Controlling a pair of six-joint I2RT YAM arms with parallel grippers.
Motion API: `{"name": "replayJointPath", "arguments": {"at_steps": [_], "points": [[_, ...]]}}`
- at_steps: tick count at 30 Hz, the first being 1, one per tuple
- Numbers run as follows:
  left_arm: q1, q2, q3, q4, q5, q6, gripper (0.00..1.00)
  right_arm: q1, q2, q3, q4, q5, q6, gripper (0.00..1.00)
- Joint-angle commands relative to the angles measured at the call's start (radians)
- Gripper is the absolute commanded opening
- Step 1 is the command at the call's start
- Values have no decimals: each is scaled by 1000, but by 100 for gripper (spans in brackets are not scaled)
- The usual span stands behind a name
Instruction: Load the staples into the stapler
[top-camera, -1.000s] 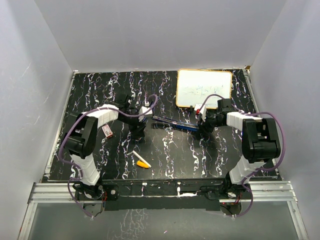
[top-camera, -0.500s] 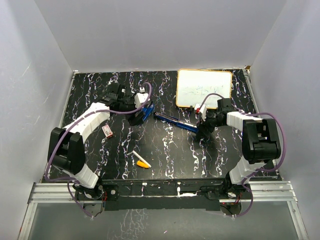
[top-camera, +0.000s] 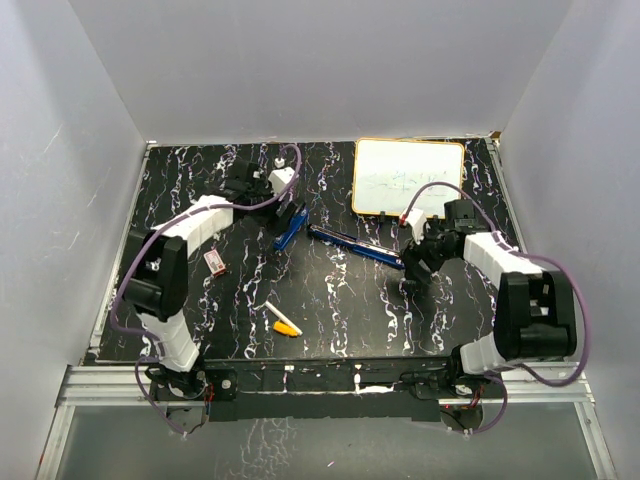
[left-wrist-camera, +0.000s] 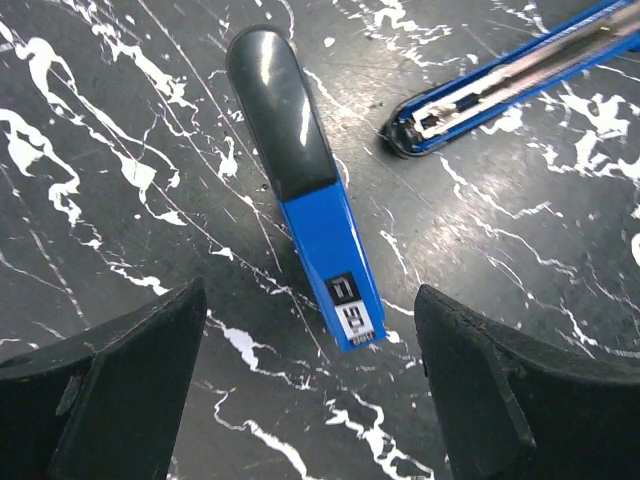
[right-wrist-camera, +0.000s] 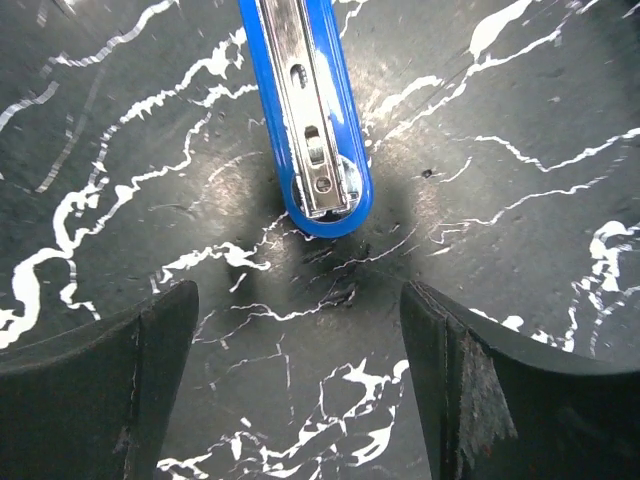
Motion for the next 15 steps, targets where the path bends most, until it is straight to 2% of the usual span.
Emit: {"name": "replayJointPath", "arguments": {"at_steps": [1,3,9,15], "points": [[-22,50,52,69,-57,-154,83,17,-121,56,-28,-7,143,85],[-43,87,82,74,-106,-175,84,34,-150,78,-37,-1,199,85],[-65,181,168,76,-125,-234,82,68,-205,121,-63,-9,289,85],[-67,237,250,64,-145,-259,64,84,-238,101,-71,-4,291,84]]}}
